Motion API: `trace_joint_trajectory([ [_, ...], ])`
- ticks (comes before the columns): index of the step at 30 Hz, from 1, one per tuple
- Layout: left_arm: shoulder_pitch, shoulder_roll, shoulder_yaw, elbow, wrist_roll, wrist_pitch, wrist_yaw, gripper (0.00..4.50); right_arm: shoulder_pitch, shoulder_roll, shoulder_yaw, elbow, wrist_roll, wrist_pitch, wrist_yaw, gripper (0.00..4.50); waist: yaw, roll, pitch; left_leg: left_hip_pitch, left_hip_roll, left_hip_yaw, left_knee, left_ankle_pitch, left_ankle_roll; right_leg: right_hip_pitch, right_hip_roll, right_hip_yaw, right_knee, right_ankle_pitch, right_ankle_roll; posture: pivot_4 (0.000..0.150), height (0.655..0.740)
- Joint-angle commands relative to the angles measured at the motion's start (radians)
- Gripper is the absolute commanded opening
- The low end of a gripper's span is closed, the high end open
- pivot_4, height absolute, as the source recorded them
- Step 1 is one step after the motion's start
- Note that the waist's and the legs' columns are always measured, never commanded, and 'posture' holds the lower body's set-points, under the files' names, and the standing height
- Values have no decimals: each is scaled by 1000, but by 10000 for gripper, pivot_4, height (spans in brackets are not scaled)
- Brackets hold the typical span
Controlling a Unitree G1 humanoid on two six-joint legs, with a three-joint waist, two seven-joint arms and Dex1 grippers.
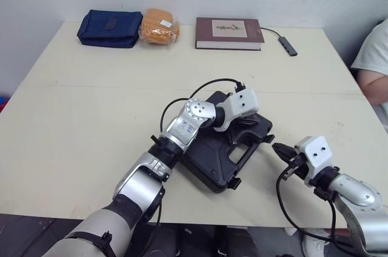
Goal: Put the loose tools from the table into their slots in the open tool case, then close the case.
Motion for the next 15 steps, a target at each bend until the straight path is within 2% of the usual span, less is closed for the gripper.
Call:
trace_joint_trajectory([
  [1, 70, -3, -78, 74, 57, 37, -27, 188, -33, -7, 9, 10, -7, -10, -6, 0, -1, 0, -1, 0, 0, 0, 0, 0, 0, 0, 0, 0, 0, 0, 0, 1500, 7400],
  [15, 81, 5, -75, 73, 61, 57, -40, 188, -125, -21, 32, -2, 13, 13, 21, 0, -4, -1, -4, 0, 0, 0, 0, 0, 0, 0, 0, 0, 0, 0, 0, 1500, 7400],
])
